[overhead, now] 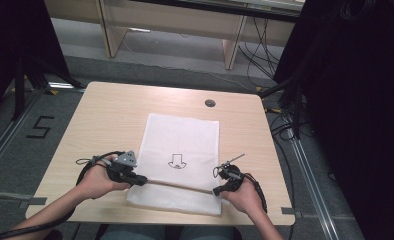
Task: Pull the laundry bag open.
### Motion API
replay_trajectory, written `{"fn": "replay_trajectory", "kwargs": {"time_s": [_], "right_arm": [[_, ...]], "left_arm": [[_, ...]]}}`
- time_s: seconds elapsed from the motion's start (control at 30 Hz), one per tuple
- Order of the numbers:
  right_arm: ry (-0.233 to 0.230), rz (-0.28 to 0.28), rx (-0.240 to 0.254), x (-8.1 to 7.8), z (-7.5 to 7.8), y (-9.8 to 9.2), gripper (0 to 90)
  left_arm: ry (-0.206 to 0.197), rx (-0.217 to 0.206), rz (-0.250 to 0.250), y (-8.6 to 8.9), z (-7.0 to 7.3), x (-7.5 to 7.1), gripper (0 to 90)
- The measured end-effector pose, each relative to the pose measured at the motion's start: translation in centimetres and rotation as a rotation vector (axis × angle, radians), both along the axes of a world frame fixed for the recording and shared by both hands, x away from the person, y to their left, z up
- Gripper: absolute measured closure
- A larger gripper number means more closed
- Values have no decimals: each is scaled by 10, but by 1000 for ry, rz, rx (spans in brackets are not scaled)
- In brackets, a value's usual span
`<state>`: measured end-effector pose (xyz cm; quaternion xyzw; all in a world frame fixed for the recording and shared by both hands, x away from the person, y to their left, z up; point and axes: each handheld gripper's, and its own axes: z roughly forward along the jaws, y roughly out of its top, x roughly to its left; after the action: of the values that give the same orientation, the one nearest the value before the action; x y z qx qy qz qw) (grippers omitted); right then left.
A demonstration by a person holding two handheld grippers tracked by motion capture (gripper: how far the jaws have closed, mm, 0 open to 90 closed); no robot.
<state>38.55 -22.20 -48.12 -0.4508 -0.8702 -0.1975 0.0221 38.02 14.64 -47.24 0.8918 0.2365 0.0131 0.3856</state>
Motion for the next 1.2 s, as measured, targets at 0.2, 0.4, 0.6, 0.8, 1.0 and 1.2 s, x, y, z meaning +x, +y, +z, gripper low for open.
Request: {"fn": "replay_trajectory", "kwargs": {"time_s": [0.2,0.4,0.6,0.8,1.0,1.2], "right_arm": [[0,0,0,0,0,0,900],[-5,6,-1,1,-1,0,900],[-2,0,2,0,0,0,900],[1,0,3,1,0,-1,900],[9,-11,4,0,0,0,900],[-2,15,-15,1,0,2,900]], "left_arm": [[1,8,13,10,-1,-1,875],[8,13,39,23,-4,-1,875],[21,34,88,41,-11,-4,875],[34,47,109,50,-19,-4,875],[42,50,132,50,-22,-4,874],[-3,68,117,51,-23,-7,870]]}}
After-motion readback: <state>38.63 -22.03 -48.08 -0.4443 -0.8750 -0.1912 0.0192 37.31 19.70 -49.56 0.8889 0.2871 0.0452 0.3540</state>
